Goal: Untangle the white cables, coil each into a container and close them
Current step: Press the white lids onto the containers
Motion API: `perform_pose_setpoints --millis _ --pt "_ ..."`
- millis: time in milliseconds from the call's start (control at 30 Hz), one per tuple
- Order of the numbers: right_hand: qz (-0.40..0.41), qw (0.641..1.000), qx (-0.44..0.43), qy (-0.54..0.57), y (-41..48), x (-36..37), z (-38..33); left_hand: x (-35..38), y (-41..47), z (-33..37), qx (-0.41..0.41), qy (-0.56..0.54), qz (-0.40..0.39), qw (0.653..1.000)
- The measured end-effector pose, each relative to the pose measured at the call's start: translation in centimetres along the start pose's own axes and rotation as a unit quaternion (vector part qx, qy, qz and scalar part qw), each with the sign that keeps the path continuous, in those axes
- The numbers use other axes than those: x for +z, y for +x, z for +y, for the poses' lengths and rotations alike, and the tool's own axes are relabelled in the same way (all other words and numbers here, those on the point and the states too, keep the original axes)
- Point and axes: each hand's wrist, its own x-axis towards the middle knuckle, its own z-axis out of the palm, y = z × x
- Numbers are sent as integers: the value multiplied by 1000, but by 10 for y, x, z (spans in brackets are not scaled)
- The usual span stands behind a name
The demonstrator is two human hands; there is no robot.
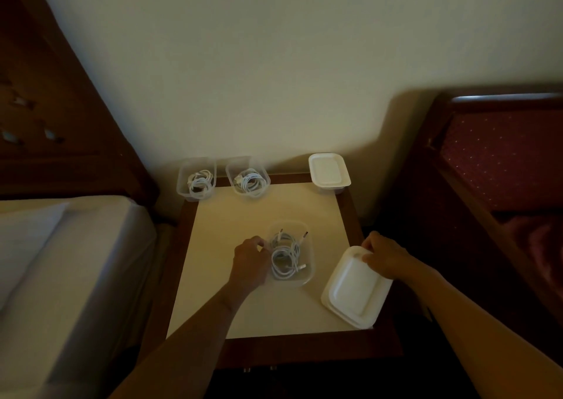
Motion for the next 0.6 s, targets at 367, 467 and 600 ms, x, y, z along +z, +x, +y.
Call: perform_pose_setpoints --millis 367,467,600 --pt "-56 989 -44 130 -19 -24 -19 -2 1 2 -7 2 -9 1000" --pt "-49 980 -59 182 -29 -48 -35 -3 1 3 -13 -1 -8 1000" --pt "119 955 -98 252 -51 -81 -73 -5 -1 4 -22 -6 -16 1000"
